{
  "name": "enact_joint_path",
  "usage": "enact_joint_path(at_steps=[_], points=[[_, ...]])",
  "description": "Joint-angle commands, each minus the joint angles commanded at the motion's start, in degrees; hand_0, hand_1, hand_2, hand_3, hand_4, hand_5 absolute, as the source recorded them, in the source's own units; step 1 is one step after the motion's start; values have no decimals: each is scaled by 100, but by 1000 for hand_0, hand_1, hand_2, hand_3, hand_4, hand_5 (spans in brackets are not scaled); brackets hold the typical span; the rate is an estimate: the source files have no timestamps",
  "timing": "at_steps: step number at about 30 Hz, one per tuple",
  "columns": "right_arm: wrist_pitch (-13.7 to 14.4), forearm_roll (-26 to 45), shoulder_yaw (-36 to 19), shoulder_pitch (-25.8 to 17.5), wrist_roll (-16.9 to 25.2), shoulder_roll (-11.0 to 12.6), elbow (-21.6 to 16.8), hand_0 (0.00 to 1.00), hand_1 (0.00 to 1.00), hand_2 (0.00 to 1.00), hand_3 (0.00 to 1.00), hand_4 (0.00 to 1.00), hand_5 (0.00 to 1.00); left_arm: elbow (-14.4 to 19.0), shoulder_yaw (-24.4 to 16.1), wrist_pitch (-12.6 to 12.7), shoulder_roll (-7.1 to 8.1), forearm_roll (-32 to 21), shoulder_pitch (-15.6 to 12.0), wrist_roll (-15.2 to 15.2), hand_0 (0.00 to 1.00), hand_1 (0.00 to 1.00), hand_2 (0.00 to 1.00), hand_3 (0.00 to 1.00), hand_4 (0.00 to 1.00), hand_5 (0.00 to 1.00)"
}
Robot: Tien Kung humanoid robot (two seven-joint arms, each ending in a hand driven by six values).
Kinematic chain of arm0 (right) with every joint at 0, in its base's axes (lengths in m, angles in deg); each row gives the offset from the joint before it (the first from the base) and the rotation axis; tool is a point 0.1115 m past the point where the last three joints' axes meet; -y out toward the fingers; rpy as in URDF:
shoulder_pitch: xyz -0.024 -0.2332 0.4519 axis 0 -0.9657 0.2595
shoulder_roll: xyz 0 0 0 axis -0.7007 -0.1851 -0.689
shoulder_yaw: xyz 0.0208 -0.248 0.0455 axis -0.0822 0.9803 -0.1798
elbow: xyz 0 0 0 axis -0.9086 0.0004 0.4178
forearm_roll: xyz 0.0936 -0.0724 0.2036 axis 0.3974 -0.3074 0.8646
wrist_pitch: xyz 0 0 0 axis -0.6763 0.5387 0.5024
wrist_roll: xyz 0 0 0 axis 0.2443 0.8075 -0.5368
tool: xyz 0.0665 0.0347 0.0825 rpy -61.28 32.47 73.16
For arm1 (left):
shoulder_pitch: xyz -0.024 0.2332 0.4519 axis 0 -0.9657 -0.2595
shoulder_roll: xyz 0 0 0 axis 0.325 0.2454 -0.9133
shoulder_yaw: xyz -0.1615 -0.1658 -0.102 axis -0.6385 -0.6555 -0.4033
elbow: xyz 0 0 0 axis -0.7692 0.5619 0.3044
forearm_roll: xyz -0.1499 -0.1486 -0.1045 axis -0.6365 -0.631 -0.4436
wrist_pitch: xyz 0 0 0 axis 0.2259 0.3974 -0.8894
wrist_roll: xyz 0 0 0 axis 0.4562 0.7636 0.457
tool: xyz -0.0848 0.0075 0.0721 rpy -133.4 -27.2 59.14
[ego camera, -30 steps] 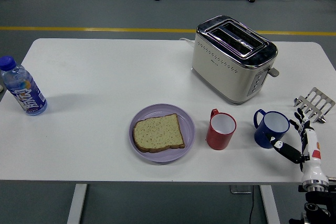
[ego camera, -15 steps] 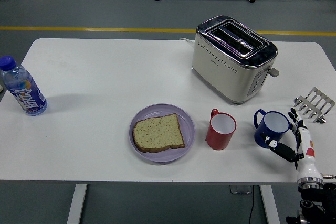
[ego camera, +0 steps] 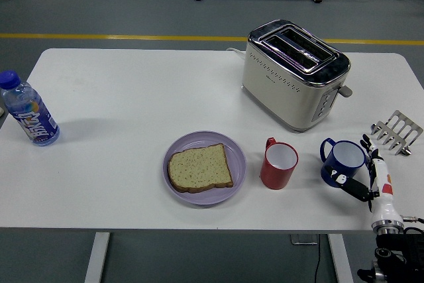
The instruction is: Pick up the cup,pour liquid into bread,place the cup on the desk
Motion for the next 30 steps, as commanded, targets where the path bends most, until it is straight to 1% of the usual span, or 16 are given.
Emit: enact_joint_path(at_steps=[15, 17, 18, 23, 24, 29, 30], points=[[24, 264, 150, 200, 76, -29, 301, 944, 841, 933, 959, 998, 130, -2, -44, 5, -18, 57, -19, 23, 680, 681, 690, 541, 253, 998], [27, 283, 153, 202, 85, -32, 312, 944, 841, 933, 959, 998, 130, -1, -42, 6, -18, 54, -20, 22, 680, 681, 690, 541, 253, 998], [30, 292, 156, 203, 91, -32, 315, 939, 834, 923, 939, 998, 129, -1, -40, 7, -19, 48, -21, 21, 681, 682, 690, 542, 253, 998], [53, 328, 181, 225, 123, -34, 330, 939, 834, 923, 939, 998, 129, 0, -26, 8, -20, 23, -19, 12, 681, 682, 690, 542, 253, 998], [55, 336, 188, 231, 127, -35, 336, 923, 821, 904, 922, 998, 126, 0, -25, 8, -20, 21, -18, 12, 681, 681, 691, 541, 253, 998], [79, 379, 214, 252, 160, -39, 355, 923, 821, 904, 922, 998, 126, 1, -13, 8, -21, 1, -15, 6, 681, 681, 691, 541, 253, 998], [88, 396, 222, 256, 174, -40, 361, 905, 799, 887, 886, 998, 126, 1, -12, 9, -22, -3, -15, 6, 680, 681, 691, 542, 253, 998]])
